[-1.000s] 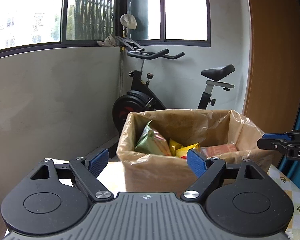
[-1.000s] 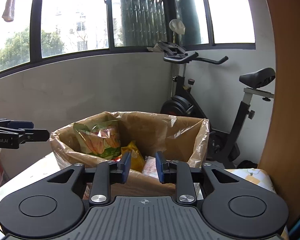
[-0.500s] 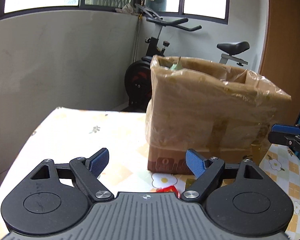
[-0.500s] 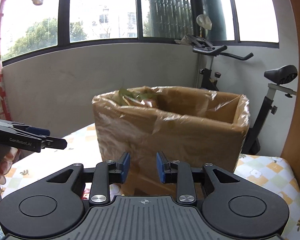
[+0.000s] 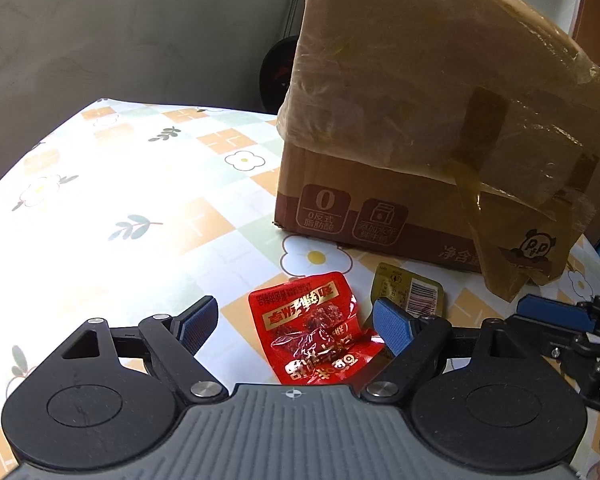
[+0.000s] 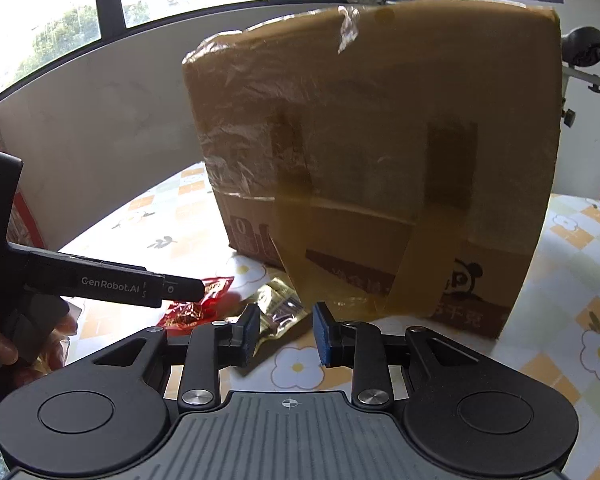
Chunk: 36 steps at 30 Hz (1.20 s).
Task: Organize snacks
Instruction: 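Move both tools back down to the last snacks beside the box, then grasp the red candy packet with the left tool while the right tool grasps the gold sauce packet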
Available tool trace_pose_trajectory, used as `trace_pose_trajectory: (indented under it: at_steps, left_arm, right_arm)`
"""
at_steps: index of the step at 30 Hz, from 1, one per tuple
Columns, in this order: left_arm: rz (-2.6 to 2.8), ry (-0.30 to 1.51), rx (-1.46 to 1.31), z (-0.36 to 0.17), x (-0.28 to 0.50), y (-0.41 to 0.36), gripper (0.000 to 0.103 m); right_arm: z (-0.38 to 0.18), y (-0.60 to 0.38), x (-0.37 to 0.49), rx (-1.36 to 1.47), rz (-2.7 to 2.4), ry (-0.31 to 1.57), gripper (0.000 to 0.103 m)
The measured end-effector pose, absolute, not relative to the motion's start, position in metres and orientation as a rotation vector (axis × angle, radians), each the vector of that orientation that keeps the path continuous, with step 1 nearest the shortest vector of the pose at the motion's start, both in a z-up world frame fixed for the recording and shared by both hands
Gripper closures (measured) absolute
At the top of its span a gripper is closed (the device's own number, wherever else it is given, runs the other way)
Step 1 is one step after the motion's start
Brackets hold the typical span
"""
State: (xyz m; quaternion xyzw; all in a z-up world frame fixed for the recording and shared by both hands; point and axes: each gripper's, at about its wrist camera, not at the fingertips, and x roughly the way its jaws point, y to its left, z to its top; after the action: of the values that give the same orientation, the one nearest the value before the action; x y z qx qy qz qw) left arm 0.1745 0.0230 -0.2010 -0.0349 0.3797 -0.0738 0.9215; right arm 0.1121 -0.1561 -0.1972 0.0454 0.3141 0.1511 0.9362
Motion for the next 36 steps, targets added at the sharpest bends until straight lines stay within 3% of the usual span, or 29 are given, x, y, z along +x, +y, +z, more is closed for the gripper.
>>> trace_pose_trajectory:
  at_steps: [16, 18, 22, 28, 33, 35, 36]
  left_arm:
    - [-0.102, 0.785, 0.005, -0.220, 0.172, 0.007, 0.016]
    - [-0.099, 0.779, 0.007, -0.220, 0.170, 0.008, 0.020]
    - [-0.121, 0.764, -0.002, -0.216, 0.164, 0.012, 0.046]
    - [-0.093, 0.760, -0.033, -0.214, 0.149, 0.028, 0.049]
    - [-0.079, 0.767, -0.048, -0.213, 0.136, 0.044, 0.049]
    - [-0.073, 0.766, -0.059, -0.214, 0.131, 0.050, 0.049]
    - [-0.070, 0.764, -0.063, -0.216, 0.130, 0.053, 0.049]
  right_arm:
    - [-0.226, -0.168, 0.107, 0.180, 0.255, 0.685, 0.075]
    - [-0.226, -0.167, 0.108, 0.180, 0.255, 0.686, 0.075]
    - [-0.226, -0.163, 0.112, 0.174, 0.259, 0.688, 0.075]
    - [-0.223, -0.157, 0.117, 0.142, 0.289, 0.695, 0.075]
    - [-0.216, -0.142, 0.129, 0.092, 0.334, 0.699, 0.069]
    - [-0.215, -0.131, 0.140, 0.066, 0.359, 0.714, 0.056]
    - [-0.215, -0.125, 0.144, 0.051, 0.366, 0.719, 0.054]
